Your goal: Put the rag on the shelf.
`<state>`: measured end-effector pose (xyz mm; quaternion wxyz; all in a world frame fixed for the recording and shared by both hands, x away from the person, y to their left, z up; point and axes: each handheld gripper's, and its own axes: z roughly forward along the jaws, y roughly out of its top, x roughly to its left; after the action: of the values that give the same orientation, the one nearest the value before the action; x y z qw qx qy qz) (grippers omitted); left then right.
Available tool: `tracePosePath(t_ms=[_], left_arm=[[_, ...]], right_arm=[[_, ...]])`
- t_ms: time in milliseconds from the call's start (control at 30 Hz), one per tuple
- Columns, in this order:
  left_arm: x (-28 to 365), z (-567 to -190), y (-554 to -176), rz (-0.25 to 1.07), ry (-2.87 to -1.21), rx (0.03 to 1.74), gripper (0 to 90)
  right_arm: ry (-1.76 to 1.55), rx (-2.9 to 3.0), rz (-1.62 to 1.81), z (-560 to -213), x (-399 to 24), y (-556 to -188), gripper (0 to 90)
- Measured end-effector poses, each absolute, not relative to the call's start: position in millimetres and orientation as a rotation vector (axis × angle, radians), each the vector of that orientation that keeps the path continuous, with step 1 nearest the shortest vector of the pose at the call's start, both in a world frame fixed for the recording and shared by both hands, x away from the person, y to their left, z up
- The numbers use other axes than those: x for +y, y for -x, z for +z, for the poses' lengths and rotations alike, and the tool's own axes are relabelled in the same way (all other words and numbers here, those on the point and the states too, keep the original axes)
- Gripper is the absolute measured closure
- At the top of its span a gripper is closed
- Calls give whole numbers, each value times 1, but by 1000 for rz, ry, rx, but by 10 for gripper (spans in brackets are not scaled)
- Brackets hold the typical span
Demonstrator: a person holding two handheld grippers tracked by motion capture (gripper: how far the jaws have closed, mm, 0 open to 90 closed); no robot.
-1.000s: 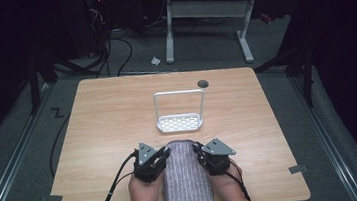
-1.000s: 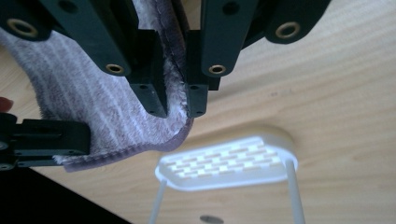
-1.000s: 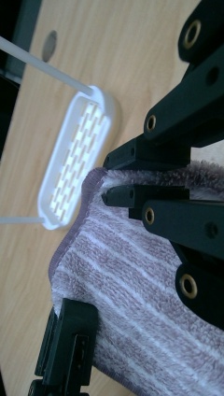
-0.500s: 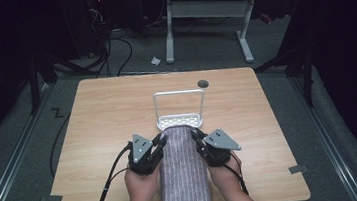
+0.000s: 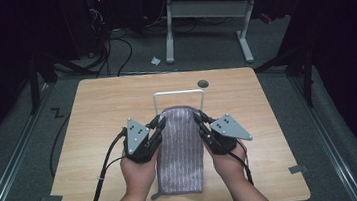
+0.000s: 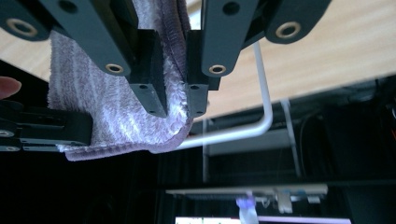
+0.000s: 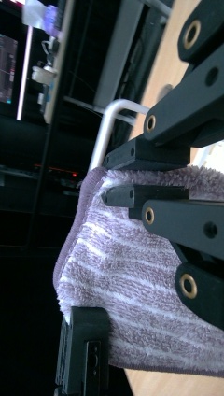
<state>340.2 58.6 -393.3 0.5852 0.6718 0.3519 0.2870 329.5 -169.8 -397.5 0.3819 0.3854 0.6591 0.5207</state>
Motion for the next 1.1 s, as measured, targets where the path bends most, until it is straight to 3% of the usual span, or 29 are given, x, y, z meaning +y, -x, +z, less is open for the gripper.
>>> tracePosePath(t_ms=[600,1100], left_arm=[[56,-337,-371,767,-1542,716,799],[46,-322,-426,787,-1563,700,800]], right_arm=[[-921,1596,1370,-336,-174,-351,836],[-960,1566,1357,-311,-183,-402,843]])
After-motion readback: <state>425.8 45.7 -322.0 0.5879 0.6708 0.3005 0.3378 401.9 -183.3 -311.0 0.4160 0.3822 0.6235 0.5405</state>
